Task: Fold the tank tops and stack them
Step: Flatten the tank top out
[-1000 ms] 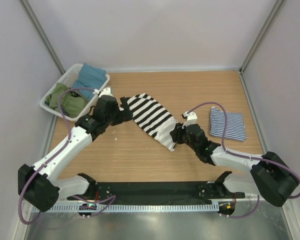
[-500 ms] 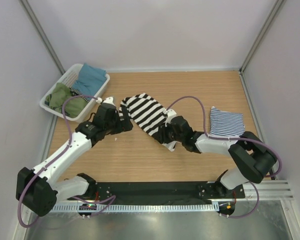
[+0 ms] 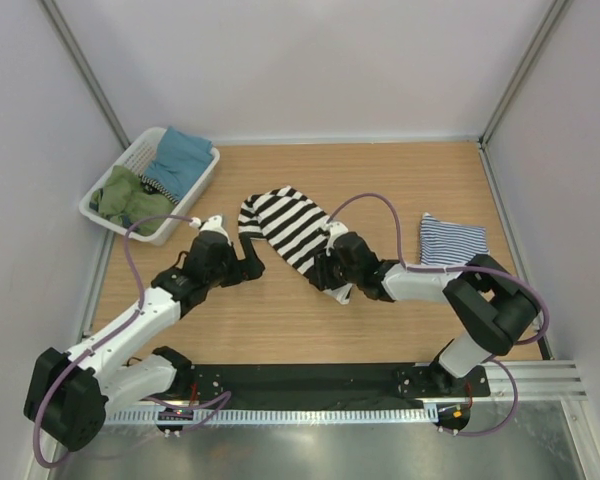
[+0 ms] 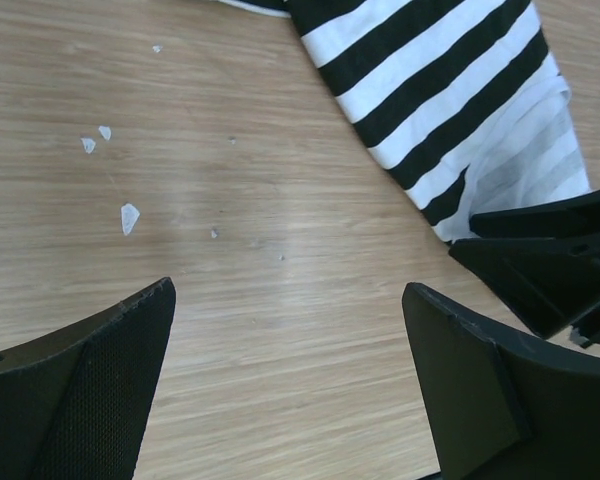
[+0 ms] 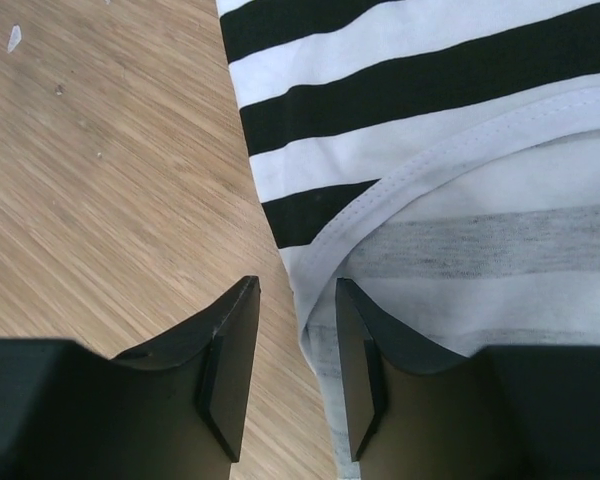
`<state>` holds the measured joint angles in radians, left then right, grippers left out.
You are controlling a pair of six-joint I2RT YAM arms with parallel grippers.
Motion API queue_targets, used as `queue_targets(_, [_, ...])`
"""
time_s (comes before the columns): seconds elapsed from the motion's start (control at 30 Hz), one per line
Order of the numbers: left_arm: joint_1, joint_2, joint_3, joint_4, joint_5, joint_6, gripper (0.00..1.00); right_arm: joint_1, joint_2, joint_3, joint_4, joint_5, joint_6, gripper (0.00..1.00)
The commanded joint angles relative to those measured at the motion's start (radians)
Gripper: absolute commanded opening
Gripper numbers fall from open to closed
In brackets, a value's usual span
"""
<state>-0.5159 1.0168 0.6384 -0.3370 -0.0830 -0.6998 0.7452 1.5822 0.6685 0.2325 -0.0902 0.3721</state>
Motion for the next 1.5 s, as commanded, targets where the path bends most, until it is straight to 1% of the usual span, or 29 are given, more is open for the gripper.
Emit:
queue_targets(0.0, [-0.001,-0.001,-0.043,0.200,-0.040,0.003,0.95,0.016,0.013,0.029,-0.001,0.018,0.010,0.42])
queue_targets(0.13, [-0.001,0.022,-0.072,0.272,-0.073,0.043,0.94,0.019,0.042,0.057,-0.018,0.018,0.001,0.34])
queue_targets(0.17, [-0.001,0.026,-0.078,0.288,-0.069,0.054,0.94,0.019,0.048,0.069,-0.027,0.017,-0.002,0.30])
queue_targets(0.2, [-0.001,0.034,-0.089,0.318,-0.064,0.063,0.94,0.019,0.058,0.078,-0.035,0.018,-0.005,0.21])
queue_targets(0.27, [-0.001,0.034,-0.109,0.331,-0.061,0.088,0.94,0.020,0.067,0.117,-0.070,0.014,-0.015,0.10])
queue_targets(0.3, [-0.001,0.032,-0.117,0.373,-0.061,0.097,0.94,0.020,0.070,0.135,-0.087,0.014,-0.016,0.01])
queue_targets(0.43, [-0.001,-0.039,-0.146,0.374,-0.121,0.131,0.94,0.022,0.042,0.271,-0.162,-0.040,-0.010,0.01])
queue_targets(0.53, [-0.003,-0.104,-0.180,0.374,-0.205,0.125,0.94,0.060,0.035,0.414,-0.292,-0.100,-0.002,0.01])
queue_targets(0.57, [-0.001,-0.148,-0.206,0.372,-0.230,0.122,0.94,0.080,0.032,0.537,-0.391,-0.097,-0.012,0.01])
queue_targets(0.6, [-0.001,-0.177,-0.216,0.369,-0.288,0.112,0.94,0.117,0.027,0.609,-0.448,-0.095,-0.042,0.01])
queue_targets(0.63, [-0.001,-0.202,-0.227,0.363,-0.314,0.108,0.94,0.126,0.021,0.743,-0.500,-0.095,-0.048,0.01])
queue_targets(0.7, [-0.001,-0.283,-0.252,0.340,-0.380,0.097,0.93,0.126,-0.025,0.865,-0.602,-0.103,-0.045,0.01])
queue_targets(0.73, [-0.001,-0.309,-0.259,0.340,-0.399,0.091,0.93,0.125,-0.054,0.993,-0.678,-0.054,-0.055,0.01])
queue_targets(0.8, [-0.001,-0.404,-0.282,0.299,-0.448,0.083,0.93,0.085,-0.074,1.121,-0.755,-0.013,-0.053,0.01])
queue_targets(0.83, [-0.001,-0.444,-0.292,0.290,-0.464,0.082,0.93,0.059,-0.077,1.232,-0.794,0.033,-0.052,0.01])
queue_targets(0.87, [-0.001,-0.480,-0.299,0.279,-0.480,0.080,0.92,0.033,-0.077,1.275,-0.867,0.055,-0.050,0.01])
queue_targets(0.9, [-0.001,-0.554,-0.315,0.262,-0.492,0.080,0.91,0.002,-0.082,1.298,-0.895,0.070,-0.047,0.01])
queue_targets(0.93, [-0.001,-0.592,-0.324,0.254,-0.514,0.080,0.91,-0.082,-0.091,1.281,-0.913,0.064,-0.024,0.01])
queue_targets(1.0, [-0.001,-0.694,-0.348,0.234,-0.524,0.082,0.89,-0.165,-0.138,1.187,-0.926,0.046,0.010,0.01])
queue_targets(1.03, [-0.001,-0.722,-0.356,0.231,-0.512,0.086,0.89,-0.225,-0.165,1.028,-0.909,0.035,0.022,0.01])
queue_targets(1.07, [-0.003,-0.751,-0.374,0.233,-0.500,0.091,0.88,-0.249,-0.192,0.935,-0.853,0.015,0.039,0.02])
queue_targets(1.1, [-0.001,-0.788,-0.384,0.240,-0.486,0.097,0.86,-0.269,-0.249,0.842,-0.819,0.015,0.048,0.06])
queue_targets(1.13, [-0.001,-0.800,-0.390,0.243,-0.457,0.103,0.86,-0.308,-0.269,0.672,-0.762,0.017,0.060,0.32])
queue_targets(1.17, [-0.003,-0.805,-0.399,0.251,-0.449,0.103,0.86,-0.326,-0.290,0.596,-0.736,0.014,0.068,0.48])
queue_targets(1.2, [-0.001,-0.804,-0.398,0.254,-0.445,0.105,0.85,-0.340,-0.309,0.530,-0.713,0.009,0.076,0.56])
queue_targets(1.23, [-0.001,-0.784,-0.396,0.260,-0.436,0.108,0.85,-0.357,-0.341,0.422,-0.667,0.004,0.076,0.63])
queue_targets(1.3, [-0.001,-0.746,-0.387,0.269,-0.425,0.108,0.85,-0.357,-0.401,0.299,-0.619,-0.025,0.070,0.67])
queue_targets(1.37, [-0.001,-0.672,-0.367,0.282,-0.400,0.108,0.86,-0.354,-0.427,0.255,-0.587,-0.054,0.051,0.70])
queue_targets(1.47, [-0.001,-0.566,-0.335,0.294,-0.358,0.112,0.87,-0.343,-0.458,0.232,-0.616,-0.040,0.019,0.71])
